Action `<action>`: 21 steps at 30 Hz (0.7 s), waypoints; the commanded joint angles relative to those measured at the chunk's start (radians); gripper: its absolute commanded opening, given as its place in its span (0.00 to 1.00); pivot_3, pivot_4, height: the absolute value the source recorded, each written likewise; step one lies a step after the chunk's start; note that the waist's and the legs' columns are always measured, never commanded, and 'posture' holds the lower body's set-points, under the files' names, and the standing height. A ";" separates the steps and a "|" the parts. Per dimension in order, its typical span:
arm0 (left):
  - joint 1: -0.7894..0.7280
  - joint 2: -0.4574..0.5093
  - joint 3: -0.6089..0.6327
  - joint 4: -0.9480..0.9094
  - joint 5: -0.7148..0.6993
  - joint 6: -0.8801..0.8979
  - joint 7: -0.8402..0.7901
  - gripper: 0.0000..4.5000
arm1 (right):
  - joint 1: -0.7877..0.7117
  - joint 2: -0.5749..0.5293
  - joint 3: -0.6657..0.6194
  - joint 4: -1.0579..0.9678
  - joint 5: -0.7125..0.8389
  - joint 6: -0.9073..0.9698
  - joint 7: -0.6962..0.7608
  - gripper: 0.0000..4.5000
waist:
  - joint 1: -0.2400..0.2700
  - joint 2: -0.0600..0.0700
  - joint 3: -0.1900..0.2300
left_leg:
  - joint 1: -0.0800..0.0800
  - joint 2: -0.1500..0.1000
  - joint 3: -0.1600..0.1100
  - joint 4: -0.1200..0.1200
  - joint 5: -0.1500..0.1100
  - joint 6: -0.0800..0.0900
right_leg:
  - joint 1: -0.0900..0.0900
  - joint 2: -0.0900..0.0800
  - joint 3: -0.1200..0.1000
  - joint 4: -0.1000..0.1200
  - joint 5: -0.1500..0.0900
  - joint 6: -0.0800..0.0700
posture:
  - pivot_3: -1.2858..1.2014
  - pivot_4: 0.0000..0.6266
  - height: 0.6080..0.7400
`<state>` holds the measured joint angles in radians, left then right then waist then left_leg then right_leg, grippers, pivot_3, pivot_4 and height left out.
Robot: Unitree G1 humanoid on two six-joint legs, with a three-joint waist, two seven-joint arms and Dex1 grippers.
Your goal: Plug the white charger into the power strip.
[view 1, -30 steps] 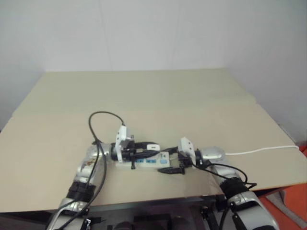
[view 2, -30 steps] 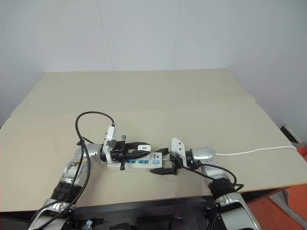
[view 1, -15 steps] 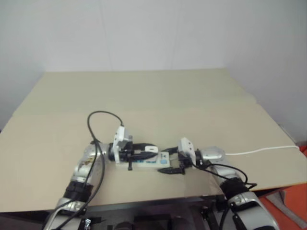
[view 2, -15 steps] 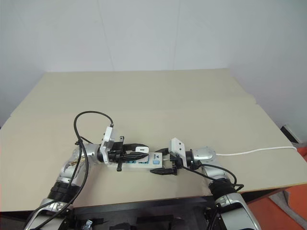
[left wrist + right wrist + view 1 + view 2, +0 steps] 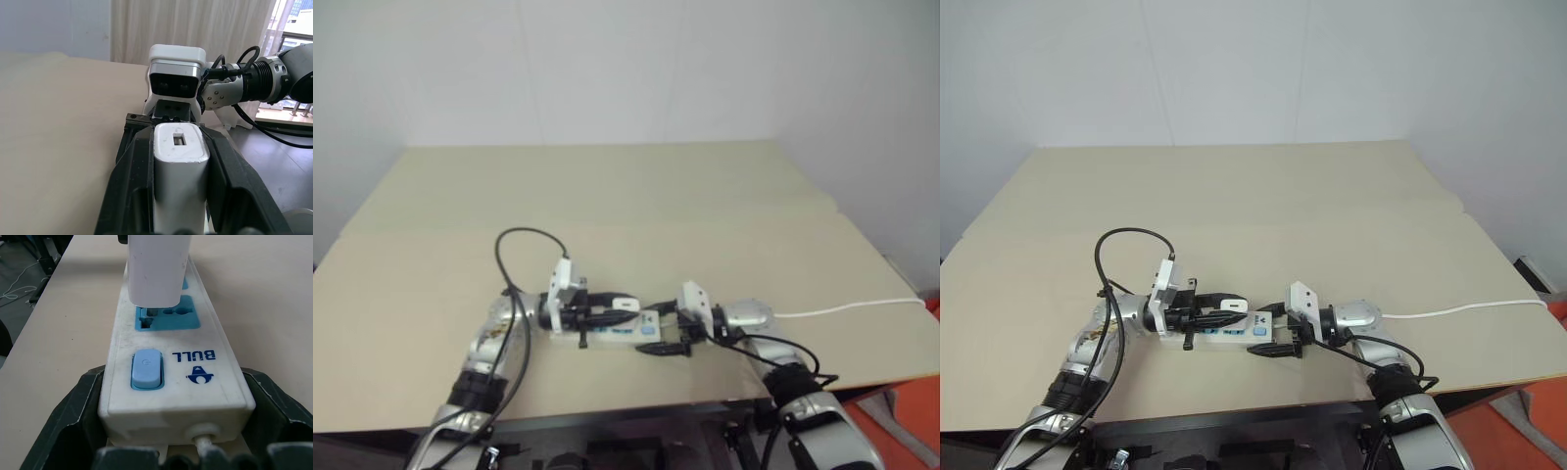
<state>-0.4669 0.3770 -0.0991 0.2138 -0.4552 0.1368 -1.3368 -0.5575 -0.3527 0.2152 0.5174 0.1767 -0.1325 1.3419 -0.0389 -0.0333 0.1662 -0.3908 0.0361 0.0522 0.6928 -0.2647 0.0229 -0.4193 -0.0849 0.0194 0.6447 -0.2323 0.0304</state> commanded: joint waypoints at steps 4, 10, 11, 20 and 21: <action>-0.012 0.011 -0.015 0.006 0.009 0.005 -0.023 0.23 | 0.017 -0.007 0.021 -0.003 -0.022 0.016 -0.007 0.76 | -0.001 0.000 0.000 | 0.000 0.000 0.000 0.000 0.000 0.000 | 0.000 0.000 0.000 0.000 0.000 0.000 | 0.52 0.24 1.00; -0.008 0.010 -0.020 0.003 0.013 0.006 -0.024 0.23 | 0.020 -0.010 0.019 -0.007 -0.019 0.016 -0.011 0.76 | -0.001 0.000 0.000 | 0.000 0.000 0.000 0.000 0.000 0.000 | 0.000 0.000 0.000 0.000 0.000 0.000 | 0.52 0.24 1.00; -0.009 0.010 -0.020 0.006 0.015 0.004 -0.023 0.23 | 0.021 -0.010 0.019 -0.008 -0.019 0.016 -0.011 0.76 | -0.001 0.000 0.000 | 0.000 0.000 0.000 0.000 0.000 0.000 | 0.000 0.000 0.000 0.000 0.000 0.000 | 0.52 0.24 1.00; -0.003 0.039 -0.011 0.107 0.063 -0.084 -0.049 0.23 | 0.019 -0.013 0.020 -0.007 -0.017 0.017 -0.009 0.76 | -0.003 0.000 0.000 | 0.000 0.000 0.000 0.000 0.000 0.000 | 0.000 0.000 0.000 0.000 0.000 0.000 | 0.52 0.24 1.00; -0.004 0.043 -0.011 0.123 0.069 -0.101 -0.055 0.23 | 0.018 -0.014 0.021 -0.006 -0.017 0.018 -0.008 0.76 | -0.004 0.000 0.000 | 0.001 0.000 0.000 0.000 0.000 0.000 | 0.000 0.000 0.000 0.000 0.000 0.000 | 0.52 0.24 1.00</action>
<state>-0.4758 0.3831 -0.1167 0.2894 -0.4297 0.0631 -1.3802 -0.5550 -0.3542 0.2217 0.5076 0.1776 -0.1326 1.3266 -0.0426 -0.0331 0.1662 -0.3902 0.0363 0.0523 0.6924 -0.2647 0.0230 -0.4193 -0.0848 0.0195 0.6446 -0.2323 0.0304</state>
